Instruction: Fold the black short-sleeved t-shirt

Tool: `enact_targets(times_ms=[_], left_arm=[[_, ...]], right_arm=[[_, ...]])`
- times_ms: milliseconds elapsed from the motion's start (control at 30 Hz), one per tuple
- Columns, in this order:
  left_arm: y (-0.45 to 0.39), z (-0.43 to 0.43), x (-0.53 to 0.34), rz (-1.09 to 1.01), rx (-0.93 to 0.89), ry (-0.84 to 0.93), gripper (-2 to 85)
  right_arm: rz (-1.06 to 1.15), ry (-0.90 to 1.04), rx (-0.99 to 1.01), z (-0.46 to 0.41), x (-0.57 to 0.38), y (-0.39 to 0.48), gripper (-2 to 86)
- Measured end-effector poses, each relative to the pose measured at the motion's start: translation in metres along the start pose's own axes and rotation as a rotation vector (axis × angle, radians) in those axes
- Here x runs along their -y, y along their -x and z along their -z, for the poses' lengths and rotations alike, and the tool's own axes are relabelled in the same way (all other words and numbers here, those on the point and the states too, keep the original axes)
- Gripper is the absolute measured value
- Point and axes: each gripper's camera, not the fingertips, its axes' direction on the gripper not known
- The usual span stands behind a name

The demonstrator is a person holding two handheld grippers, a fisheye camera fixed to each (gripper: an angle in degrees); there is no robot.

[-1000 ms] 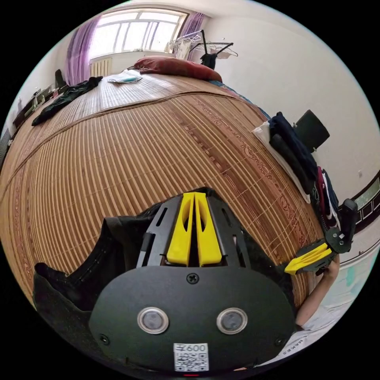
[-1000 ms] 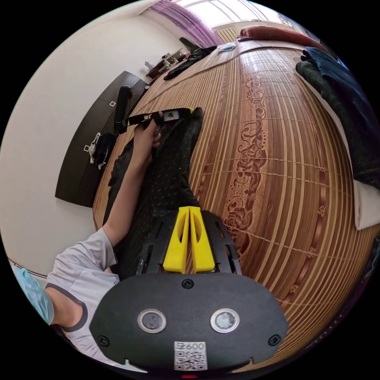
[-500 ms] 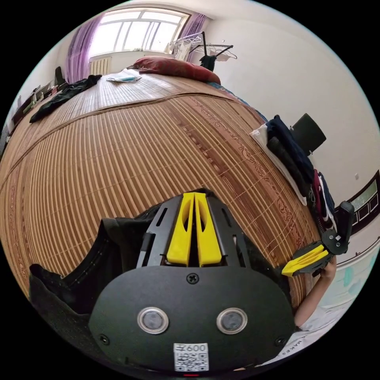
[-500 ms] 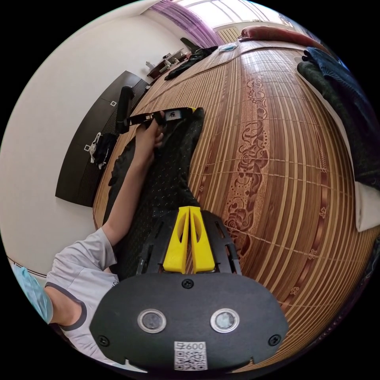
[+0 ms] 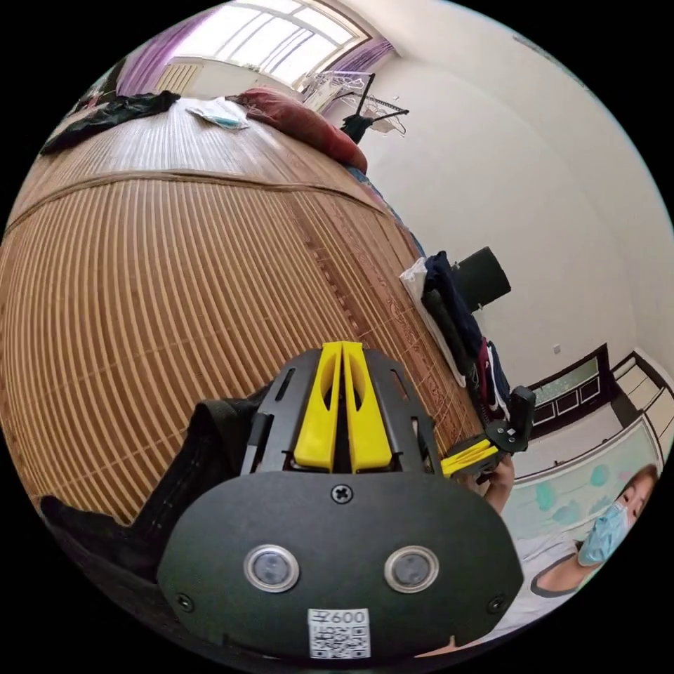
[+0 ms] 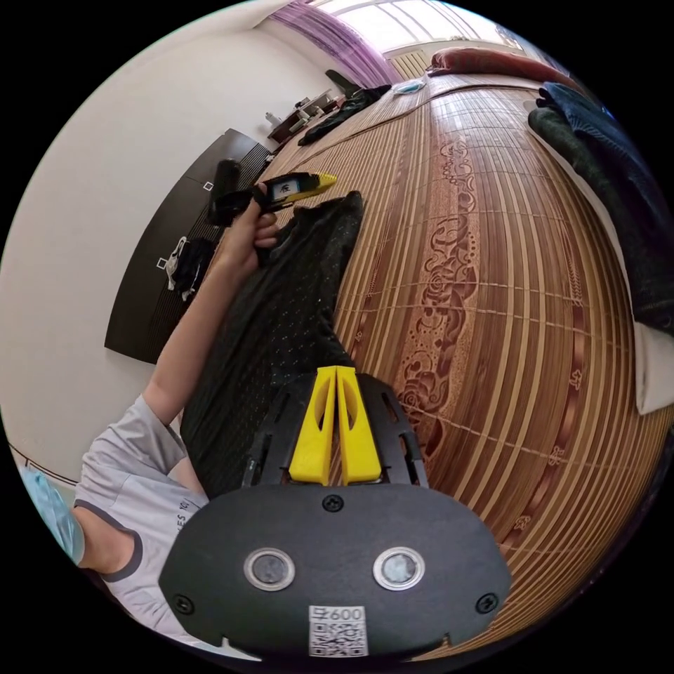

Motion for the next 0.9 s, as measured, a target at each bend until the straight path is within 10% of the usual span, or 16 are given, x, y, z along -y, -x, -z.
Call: enact_targets(times_ms=[333,567,800,900], left_arm=[[0.009,-0.042,-0.127,0.033,0.364,0.541,0.2],[-0.052,0.004,-0.246,-0.093,0.568,0.037,0.2],[-0.245,0.066,-0.663,-0.654,1.608,-0.283,0.6],[-0.261,0.123,-0.838,-0.268,1.726,-0.117,0.7]], right_arm=[[0.007,-0.002,0.004,-0.005,-0.037,-0.020,-0.9],[0.015,-0.015,0.055,-0.008,-0.070,-0.039,-0.9],[0.022,-0.146,0.247,0.023,-0.127,-0.068,-0.9],[-0.036,-0.561,0.362,0.070,-0.173,-0.093,-0.9]])
